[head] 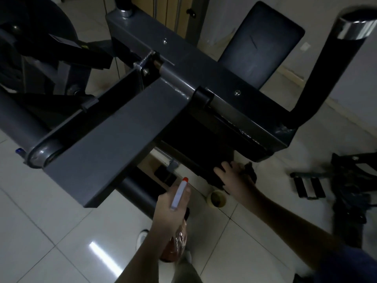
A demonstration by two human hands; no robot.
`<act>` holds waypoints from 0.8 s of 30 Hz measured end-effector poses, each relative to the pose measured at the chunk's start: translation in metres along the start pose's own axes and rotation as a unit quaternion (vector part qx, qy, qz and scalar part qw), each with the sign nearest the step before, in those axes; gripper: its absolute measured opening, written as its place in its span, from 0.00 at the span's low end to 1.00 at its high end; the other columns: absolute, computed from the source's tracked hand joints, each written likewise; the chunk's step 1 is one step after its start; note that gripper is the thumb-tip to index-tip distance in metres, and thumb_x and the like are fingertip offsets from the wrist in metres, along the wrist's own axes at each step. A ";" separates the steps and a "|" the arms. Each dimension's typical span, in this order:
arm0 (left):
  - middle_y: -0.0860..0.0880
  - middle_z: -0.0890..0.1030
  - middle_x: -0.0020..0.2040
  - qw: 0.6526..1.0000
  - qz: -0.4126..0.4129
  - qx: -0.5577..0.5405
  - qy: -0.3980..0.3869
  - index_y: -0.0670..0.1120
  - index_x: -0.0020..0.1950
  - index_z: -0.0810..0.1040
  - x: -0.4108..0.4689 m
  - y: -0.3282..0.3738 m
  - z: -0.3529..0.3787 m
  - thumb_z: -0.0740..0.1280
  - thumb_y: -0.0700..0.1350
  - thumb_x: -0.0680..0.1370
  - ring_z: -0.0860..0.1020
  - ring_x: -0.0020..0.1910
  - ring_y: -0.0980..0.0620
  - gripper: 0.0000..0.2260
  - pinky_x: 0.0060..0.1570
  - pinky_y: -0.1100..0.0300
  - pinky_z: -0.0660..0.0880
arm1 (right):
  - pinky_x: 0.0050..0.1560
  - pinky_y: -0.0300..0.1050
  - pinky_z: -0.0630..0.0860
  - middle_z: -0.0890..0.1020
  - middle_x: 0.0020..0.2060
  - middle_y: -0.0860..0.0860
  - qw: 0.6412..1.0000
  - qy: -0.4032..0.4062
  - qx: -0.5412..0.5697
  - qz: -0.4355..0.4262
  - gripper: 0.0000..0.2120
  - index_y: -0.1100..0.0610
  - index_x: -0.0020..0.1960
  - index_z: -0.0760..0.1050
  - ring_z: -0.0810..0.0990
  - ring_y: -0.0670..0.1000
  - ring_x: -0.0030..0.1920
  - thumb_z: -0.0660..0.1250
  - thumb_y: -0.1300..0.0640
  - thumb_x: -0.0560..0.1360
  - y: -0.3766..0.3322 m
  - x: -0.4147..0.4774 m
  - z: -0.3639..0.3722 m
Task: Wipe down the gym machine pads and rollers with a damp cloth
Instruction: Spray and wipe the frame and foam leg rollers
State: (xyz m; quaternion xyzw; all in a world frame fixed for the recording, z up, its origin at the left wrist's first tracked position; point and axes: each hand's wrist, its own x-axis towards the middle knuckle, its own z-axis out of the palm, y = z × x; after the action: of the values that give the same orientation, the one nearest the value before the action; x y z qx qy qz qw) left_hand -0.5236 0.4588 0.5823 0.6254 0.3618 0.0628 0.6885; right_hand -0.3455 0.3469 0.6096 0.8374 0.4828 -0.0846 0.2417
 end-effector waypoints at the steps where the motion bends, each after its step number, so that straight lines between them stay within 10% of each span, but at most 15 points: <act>1: 0.54 0.76 0.30 1.000 -0.010 -0.004 0.005 0.44 0.41 0.76 0.002 -0.006 0.003 0.64 0.52 0.79 0.75 0.27 0.61 0.13 0.30 0.70 0.70 | 0.61 0.48 0.67 0.68 0.62 0.53 0.998 0.018 0.060 0.027 0.22 0.52 0.69 0.63 0.69 0.55 0.61 0.63 0.57 0.76 -0.003 0.004 0.008; 8: 0.52 0.72 0.24 0.997 0.070 -0.041 -0.010 0.41 0.36 0.76 0.015 -0.056 0.025 0.67 0.53 0.77 0.69 0.21 0.56 0.18 0.23 0.64 0.63 | 0.62 0.51 0.72 0.67 0.68 0.55 0.891 0.025 0.402 0.209 0.27 0.53 0.74 0.59 0.70 0.55 0.65 0.64 0.57 0.77 0.001 0.017 0.073; 14: 0.55 0.76 0.30 0.991 0.127 0.023 -0.038 0.59 0.41 0.77 0.042 -0.109 0.055 0.64 0.60 0.77 0.73 0.27 0.58 0.08 0.29 0.63 0.68 | 0.55 0.47 0.73 0.63 0.70 0.54 0.798 0.145 0.518 0.271 0.26 0.47 0.74 0.58 0.68 0.56 0.66 0.61 0.56 0.79 0.019 0.050 0.134; 20: 0.56 0.76 0.29 0.987 0.125 0.027 -0.095 0.50 0.39 0.76 0.065 -0.152 0.091 0.66 0.42 0.79 0.74 0.29 0.59 0.09 0.31 0.66 0.69 | 0.68 0.58 0.65 0.67 0.70 0.52 0.860 0.121 0.445 0.218 0.29 0.50 0.73 0.62 0.63 0.54 0.70 0.60 0.40 0.75 0.007 0.083 0.205; 24: 0.54 0.75 0.31 0.983 0.130 0.045 -0.125 0.46 0.43 0.76 0.081 -0.176 0.113 0.65 0.46 0.80 0.73 0.29 0.58 0.07 0.30 0.67 0.68 | 0.64 0.50 0.67 0.72 0.65 0.54 0.873 0.198 0.416 0.162 0.26 0.55 0.70 0.67 0.69 0.53 0.66 0.60 0.42 0.76 0.016 0.085 0.224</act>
State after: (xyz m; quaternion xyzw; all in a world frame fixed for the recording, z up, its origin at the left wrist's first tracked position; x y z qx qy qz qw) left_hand -0.4641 0.3736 0.3841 0.7003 0.1908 0.0569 0.6855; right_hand -0.2675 0.2966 0.3881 0.9264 0.2984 -0.0697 -0.2188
